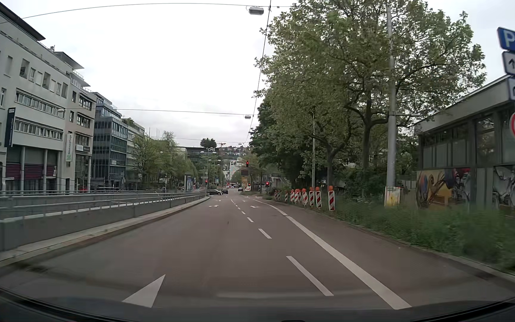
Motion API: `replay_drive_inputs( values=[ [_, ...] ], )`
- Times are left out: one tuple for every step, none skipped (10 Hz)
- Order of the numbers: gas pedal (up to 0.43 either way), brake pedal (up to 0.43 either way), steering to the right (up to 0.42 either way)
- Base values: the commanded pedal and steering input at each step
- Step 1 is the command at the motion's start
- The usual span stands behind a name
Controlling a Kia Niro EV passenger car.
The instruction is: Follow the waypoints while adhering to traffic rules and regulations
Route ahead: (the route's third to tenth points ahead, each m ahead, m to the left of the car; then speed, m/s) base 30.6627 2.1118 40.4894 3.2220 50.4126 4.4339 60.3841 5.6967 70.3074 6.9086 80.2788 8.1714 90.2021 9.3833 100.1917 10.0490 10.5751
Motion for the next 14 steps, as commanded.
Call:
replay_drive_inputs(
  values=[
    [0.0,0.0,-0.008],
    [0.0,0.0,-0.007],
    [0.0,0.0,-0.004],
    [0.0,0.0,-0.004],
    [0.0,0.0,-0.004],
    [0.0,0.0,-0.005],
    [0.0,0.0,-0.005],
    [0.0,0.0,-0.005],
    [0.0,0.0,-0.005],
    [0.0,0.0,-0.006],
    [0.0,0.0,-0.007],
    [0.0,0.0,-0.007],
    [0.0,0.0,-0.008],
    [0.0,0.0,-0.008]
  ],
)
